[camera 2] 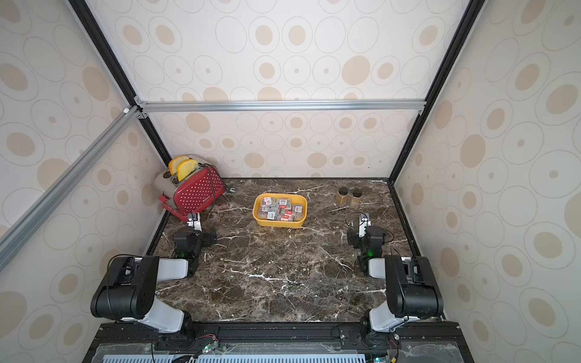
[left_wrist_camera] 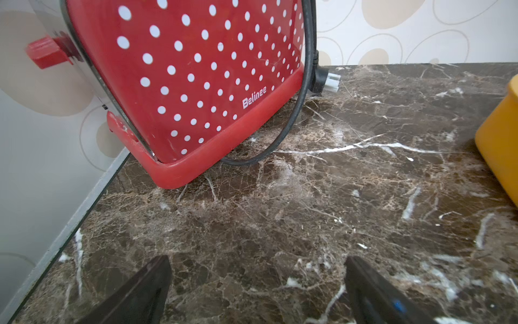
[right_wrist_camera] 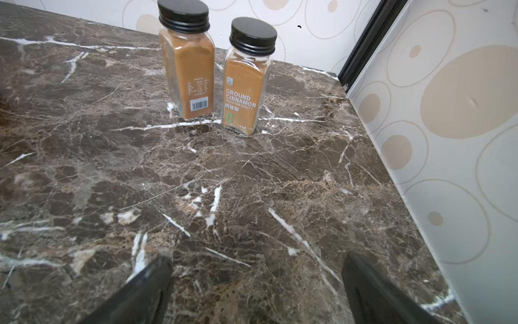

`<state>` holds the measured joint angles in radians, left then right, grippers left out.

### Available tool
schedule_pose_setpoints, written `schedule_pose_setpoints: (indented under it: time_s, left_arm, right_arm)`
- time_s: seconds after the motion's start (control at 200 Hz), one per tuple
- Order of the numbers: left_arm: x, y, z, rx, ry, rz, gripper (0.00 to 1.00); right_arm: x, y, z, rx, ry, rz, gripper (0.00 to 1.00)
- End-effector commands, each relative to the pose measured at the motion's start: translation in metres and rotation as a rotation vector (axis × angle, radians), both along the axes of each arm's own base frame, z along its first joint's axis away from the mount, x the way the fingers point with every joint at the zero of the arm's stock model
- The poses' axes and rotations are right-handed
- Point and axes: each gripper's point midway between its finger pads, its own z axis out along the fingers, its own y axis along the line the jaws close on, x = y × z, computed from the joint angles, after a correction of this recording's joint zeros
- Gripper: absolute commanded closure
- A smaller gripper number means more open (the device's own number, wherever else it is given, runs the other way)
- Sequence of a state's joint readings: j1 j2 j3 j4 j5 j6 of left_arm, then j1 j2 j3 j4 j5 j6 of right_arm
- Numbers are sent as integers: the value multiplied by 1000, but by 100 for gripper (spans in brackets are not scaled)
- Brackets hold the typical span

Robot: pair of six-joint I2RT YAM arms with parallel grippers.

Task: Take the paper clips out of the storage box
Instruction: Pick up the boxed paper clips from the storage box.

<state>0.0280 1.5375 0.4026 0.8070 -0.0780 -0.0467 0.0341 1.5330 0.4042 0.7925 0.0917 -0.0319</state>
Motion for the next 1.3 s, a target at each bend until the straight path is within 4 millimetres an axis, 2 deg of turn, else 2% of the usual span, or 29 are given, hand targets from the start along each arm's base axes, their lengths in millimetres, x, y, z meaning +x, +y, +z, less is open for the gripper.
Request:
schedule_pose_setpoints:
  time_s: [0.0,1.177,1.292]
  left_arm:
    - [9,4,15,19,-43,10,1]
    - [9,5,14,20,-40,13,1]
    - [8,6,14,21,-45,18,1]
  right_arm:
    - [5,-3,4,-8,-13,-9,0]
    - [4,-2,4,-6,-13,-8,0]
    - [7,-14,17,2,-18,-80,0]
